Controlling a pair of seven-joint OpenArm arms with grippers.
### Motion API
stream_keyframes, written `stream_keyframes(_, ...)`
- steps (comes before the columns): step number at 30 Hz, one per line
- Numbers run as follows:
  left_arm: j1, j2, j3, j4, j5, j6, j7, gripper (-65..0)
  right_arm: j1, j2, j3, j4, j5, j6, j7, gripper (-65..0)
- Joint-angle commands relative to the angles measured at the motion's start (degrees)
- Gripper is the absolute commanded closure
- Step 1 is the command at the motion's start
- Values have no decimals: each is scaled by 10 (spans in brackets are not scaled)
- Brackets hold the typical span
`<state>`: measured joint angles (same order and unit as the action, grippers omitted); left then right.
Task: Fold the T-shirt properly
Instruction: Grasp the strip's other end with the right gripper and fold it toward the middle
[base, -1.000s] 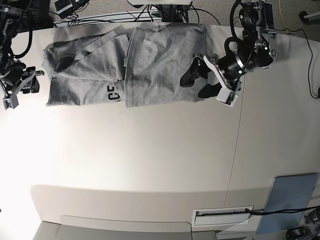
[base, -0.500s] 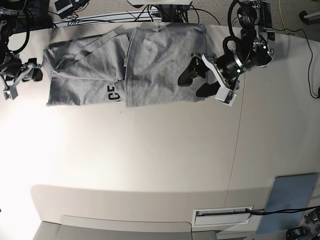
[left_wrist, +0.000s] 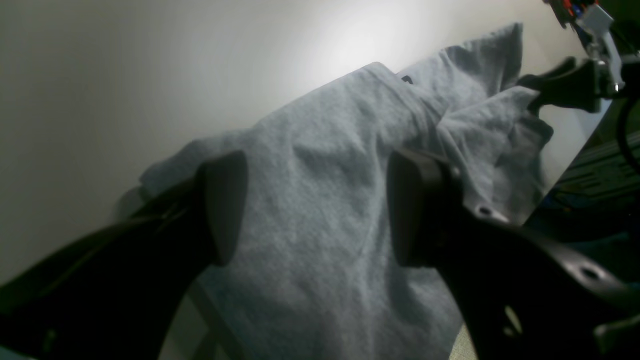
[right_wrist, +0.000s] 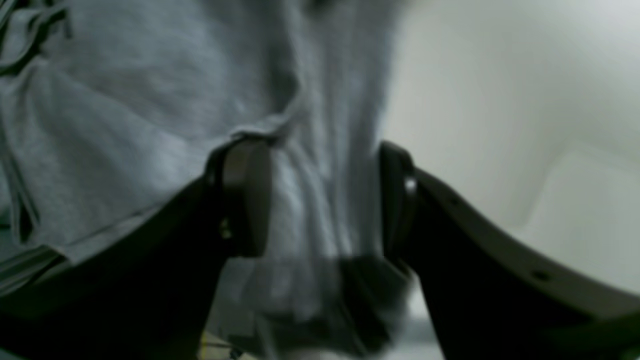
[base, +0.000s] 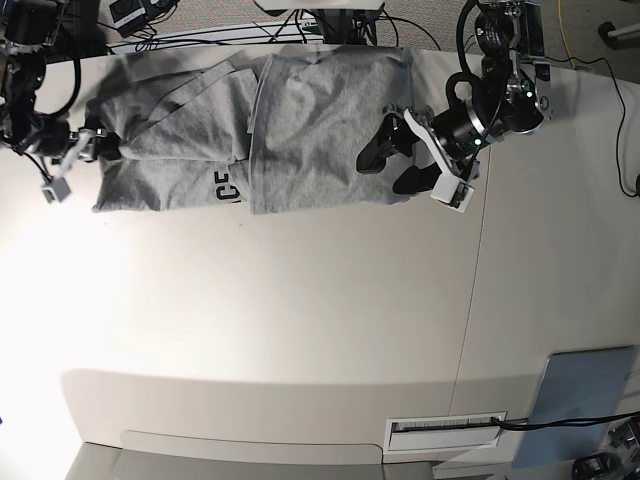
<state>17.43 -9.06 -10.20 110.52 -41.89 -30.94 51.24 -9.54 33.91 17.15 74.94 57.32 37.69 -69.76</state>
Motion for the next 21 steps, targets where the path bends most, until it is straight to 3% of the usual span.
stream_keyframes(1,-3,-2,-1,11,-13,-2,-11,-435,2,9,-9,0,-10,0,-16,-316)
stream_keyframes(6,-3,-2,-1,11,-7,-2,-11,-435,7,9,-31,0,-9,-2,-34,-302)
stream_keyframes(13,-3,-2,-1,11,1,-2,-11,-435,7,9,-32,0,-1,0,-49,-104)
stream_keyframes(16,-3,-2,-1,11,4,-2,-11,-435,7,10,-32,1,3,0,-7,0)
stream_keyframes(18,-2,-2,-1,11,14,-2,-11,-435,9,15,-30,1,3,-3,35,0)
stream_keyframes(21,4,-2,-1,11,31,-2,-11,-435,16,26,-11,1,2,-34,73,0)
